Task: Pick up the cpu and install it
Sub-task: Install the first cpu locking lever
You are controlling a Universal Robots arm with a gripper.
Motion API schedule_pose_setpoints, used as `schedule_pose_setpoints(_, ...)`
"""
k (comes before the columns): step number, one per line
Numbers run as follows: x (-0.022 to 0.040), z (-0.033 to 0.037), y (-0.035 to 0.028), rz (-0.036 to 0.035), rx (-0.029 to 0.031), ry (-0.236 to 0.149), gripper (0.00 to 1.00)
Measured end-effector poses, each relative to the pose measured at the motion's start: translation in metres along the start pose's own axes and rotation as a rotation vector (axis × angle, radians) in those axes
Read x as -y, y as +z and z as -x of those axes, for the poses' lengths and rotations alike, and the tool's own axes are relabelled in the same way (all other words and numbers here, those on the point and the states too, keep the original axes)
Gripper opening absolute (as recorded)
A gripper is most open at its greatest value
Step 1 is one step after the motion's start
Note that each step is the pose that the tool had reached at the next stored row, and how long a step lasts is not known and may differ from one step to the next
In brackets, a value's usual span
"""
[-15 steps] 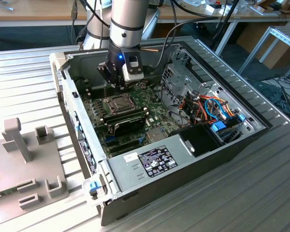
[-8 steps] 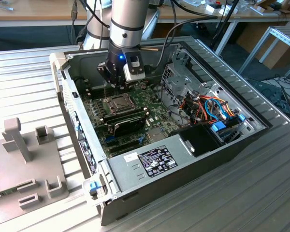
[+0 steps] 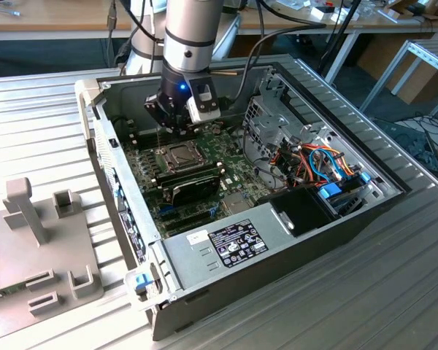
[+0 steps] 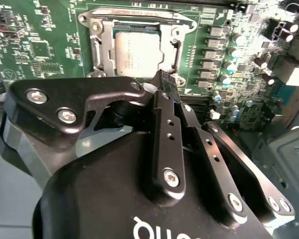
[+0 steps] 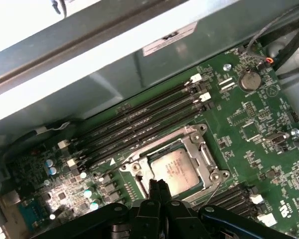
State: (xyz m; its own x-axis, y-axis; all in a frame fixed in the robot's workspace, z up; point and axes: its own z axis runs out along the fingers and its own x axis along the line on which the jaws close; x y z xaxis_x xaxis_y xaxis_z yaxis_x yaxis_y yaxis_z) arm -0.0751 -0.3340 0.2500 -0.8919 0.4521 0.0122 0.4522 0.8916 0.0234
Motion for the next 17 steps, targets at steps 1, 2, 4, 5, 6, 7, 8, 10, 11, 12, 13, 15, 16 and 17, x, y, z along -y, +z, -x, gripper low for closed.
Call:
schedule_pose_setpoints(1, 0.0010, -0.0019, 0.0000, 0.0000, 0.0000, 0.000, 0.11)
schedule_pose_setpoints(2, 0.0021, -0.0041, 0.0000, 0.0000, 0.0000, -0.001, 0.11)
schedule_pose_setpoints(4, 0.0046, -0.0092, 0.0001, 0.0014, -0.0006, -0.001, 0.11)
schedule_pose_setpoints(5, 0.0051, -0.0102, 0.0000, 0.0062, -0.0014, -0.002, 0.11)
schedule_pose_setpoints(6, 0.0052, -0.0103, -0.0007, 0.0068, -0.0014, -0.002, 0.11)
schedule_pose_setpoints(7, 0.0052, -0.0103, -0.0014, 0.0072, -0.0009, -0.002, 0.11)
schedule_pose_setpoints(8, 0.0051, -0.0103, -0.0030, 0.0078, 0.0001, -0.002, 0.11)
schedule_pose_setpoints(10, 0.0051, -0.0103, -0.0036, 0.0082, 0.0007, -0.002, 0.11)
schedule_pose_setpoints(11, 0.0051, -0.0103, -0.0036, 0.0083, 0.0007, -0.002, 0.11)
schedule_pose_setpoints(12, 0.0051, -0.0103, -0.0036, 0.0081, 0.0007, -0.002, 0.11)
schedule_pose_setpoints(13, 0.0051, -0.0103, -0.0037, 0.0080, 0.0006, -0.002, 0.11)
schedule_pose_setpoints(15, 0.0051, -0.0103, -0.0037, 0.0080, -0.0064, -0.002, 0.11)
schedule_pose_setpoints(16, 0.0051, -0.0104, -0.0037, 0.0080, -0.0070, -0.001, 0.11)
schedule_pose_setpoints(17, 0.0051, -0.0104, -0.0037, 0.0081, -0.0072, -0.001, 0.11)
